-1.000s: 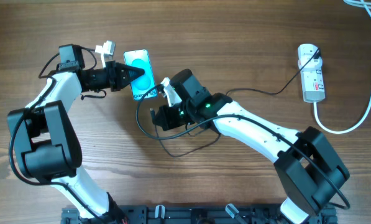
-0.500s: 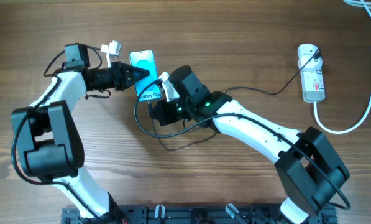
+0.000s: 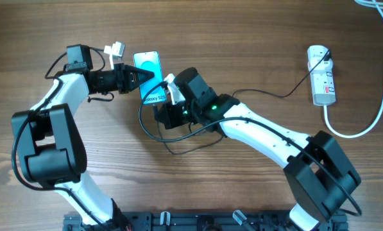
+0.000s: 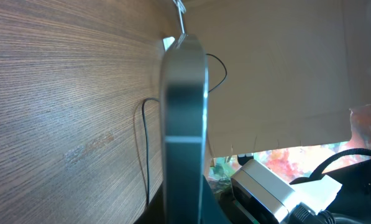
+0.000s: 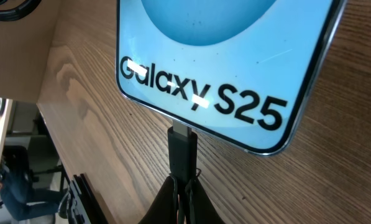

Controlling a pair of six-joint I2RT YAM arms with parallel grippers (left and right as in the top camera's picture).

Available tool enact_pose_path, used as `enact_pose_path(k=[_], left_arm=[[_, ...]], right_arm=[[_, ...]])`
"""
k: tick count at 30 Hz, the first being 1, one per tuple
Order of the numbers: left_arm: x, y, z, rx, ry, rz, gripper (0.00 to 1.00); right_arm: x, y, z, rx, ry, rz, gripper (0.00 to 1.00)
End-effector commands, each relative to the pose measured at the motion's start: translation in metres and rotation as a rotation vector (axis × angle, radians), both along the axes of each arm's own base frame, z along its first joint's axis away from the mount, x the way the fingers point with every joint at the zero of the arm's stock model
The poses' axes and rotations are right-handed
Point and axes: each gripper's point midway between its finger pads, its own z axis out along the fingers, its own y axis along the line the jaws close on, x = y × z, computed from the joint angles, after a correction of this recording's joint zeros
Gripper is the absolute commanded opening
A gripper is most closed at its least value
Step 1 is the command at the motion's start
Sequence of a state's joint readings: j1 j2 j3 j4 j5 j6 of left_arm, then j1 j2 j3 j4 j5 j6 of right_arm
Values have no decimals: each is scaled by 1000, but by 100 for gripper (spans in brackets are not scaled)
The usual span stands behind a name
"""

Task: Plug charger to phone and switch on socket
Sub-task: 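Push the plug with the right gripper into the phone's bottom port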

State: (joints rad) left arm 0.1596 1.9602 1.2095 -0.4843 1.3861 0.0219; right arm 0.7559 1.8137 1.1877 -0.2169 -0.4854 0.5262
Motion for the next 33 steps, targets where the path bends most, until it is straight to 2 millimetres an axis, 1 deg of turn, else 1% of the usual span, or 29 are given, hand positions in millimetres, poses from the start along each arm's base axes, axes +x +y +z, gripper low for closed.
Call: enact_pose_path(k=[1,7,12,16,19,24,27,29,32,33], left_arm=[[-3,-2,9,-46,-28,-21,4],[-3,-2,9,-46,-28,-21,4],[-3,-2,9,-46,-29,-21,4],[-2,-2,9,-45,-29,-21,4],[-2,-2,9,-45,-29,-21,4],[-2,-2,9,-45,-29,-21,4],[-2,-2,9,-45,-29,-21,4],[-3,-2,9,-45,-28,-21,4],[-2,-2,9,-45,-29,-21,4],[-2,-2,9,-45,-29,-21,4]], right_arm=[[8,3,10,12,-36,-8,4],[12,4,13,21,-47,-20,4],[21,-2,13,27,-17,-76,4],[30,5,25,78,-65,-84,4],[39,4,28,75,-100,-115,4],[50,7,37,99,-159,-138,4],[58,10,46,126,-211,-153,4],[61,11,51,143,-227,-158,4],[62,10,50,140,-223,-159,5],[60,10,49,136,-217,-155,7]])
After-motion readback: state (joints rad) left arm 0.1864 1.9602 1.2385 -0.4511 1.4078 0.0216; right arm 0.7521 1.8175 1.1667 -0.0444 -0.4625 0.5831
